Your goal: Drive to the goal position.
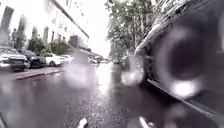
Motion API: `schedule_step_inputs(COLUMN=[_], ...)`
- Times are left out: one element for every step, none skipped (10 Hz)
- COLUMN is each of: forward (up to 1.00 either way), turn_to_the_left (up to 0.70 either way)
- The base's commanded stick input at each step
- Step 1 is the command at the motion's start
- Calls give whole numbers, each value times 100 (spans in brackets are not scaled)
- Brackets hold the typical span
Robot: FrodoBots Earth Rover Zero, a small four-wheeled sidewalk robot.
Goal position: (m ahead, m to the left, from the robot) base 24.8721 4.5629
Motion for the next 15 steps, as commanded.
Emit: schedule_step_inputs(forward=[70, 70, 70, 70, 70, 70, 70, 70, 70, 70, 70, 70, 70, 70, 70], turn_to_the_left=[-9, 0, 0, 0, 0, 0, 0, 0, 0, 0, 0, 0, 0, 0, 0])
